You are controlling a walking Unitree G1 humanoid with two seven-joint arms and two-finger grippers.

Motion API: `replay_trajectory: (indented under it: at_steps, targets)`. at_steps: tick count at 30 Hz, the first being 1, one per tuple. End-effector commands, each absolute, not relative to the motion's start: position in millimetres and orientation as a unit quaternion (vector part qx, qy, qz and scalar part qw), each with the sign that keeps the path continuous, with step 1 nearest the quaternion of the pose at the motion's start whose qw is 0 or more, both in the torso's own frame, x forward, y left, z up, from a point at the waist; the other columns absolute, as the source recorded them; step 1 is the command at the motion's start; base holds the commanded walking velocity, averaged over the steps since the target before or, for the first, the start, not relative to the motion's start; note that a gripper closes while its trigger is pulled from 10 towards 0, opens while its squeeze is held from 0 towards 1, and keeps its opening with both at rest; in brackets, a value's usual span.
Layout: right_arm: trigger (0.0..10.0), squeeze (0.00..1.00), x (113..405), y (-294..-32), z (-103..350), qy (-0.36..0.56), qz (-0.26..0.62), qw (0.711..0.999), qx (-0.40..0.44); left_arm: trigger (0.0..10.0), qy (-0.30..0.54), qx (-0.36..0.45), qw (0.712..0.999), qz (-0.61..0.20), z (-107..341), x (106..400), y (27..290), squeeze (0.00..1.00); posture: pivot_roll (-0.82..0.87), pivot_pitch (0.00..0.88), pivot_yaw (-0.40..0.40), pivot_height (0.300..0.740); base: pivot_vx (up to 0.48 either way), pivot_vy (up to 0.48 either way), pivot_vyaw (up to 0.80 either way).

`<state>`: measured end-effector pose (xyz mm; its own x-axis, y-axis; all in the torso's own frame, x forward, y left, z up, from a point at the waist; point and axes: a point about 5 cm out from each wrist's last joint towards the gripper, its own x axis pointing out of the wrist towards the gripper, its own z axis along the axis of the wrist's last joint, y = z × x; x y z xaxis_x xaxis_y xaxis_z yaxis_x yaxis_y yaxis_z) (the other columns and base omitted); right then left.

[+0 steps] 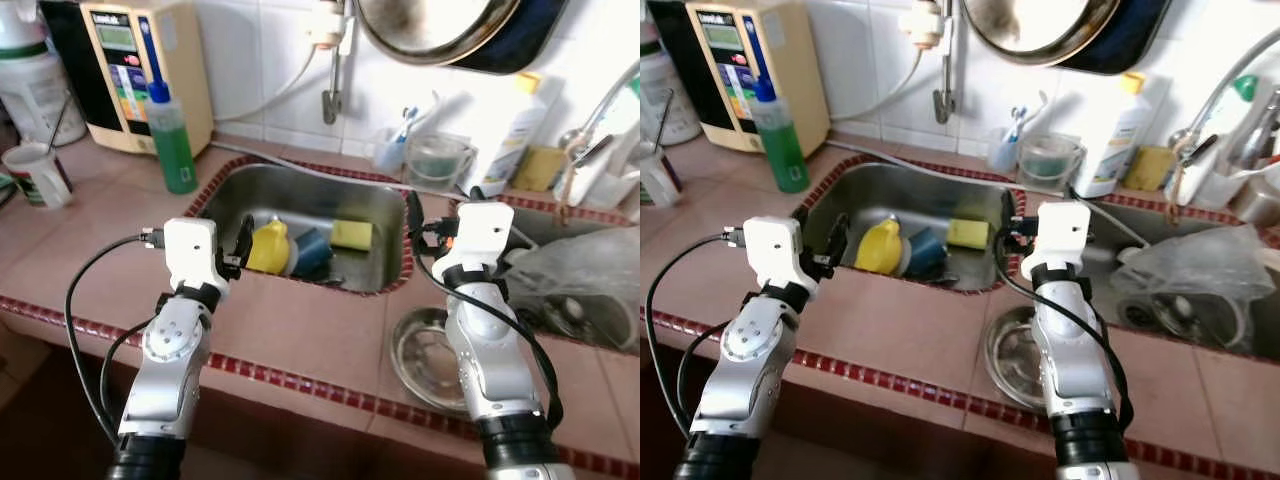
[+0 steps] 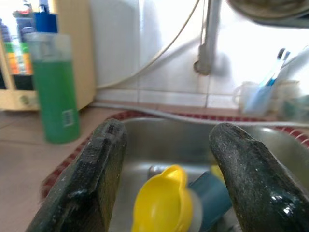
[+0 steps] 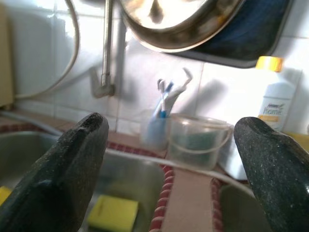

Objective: Kitchen organization

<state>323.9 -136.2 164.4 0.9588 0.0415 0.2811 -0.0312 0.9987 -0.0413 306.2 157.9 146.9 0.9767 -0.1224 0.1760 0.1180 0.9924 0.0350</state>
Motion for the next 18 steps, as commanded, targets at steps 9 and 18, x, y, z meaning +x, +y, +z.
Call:
replay_trajectory:
  at_steps: [9,18]
  targets:
    - [10.0,0.00,325.8,-131.3,168.5,-0.148,0.033,0.988,-0.020,10.0,-0.097,0.011,0.993,-0.059,151.4,307.8,158.7,0.00,-0.03,0.000,-0.027,0.740,0.000,-0.380,0.00]
    - [10.0,0.00,323.7,-131.6,166.1,-0.144,0.036,0.989,-0.023,10.0,-0.101,0.002,0.993,-0.067,150.8,304.5,157.7,0.00,-0.04,0.000,-0.028,0.740,0.000,-0.157,0.00]
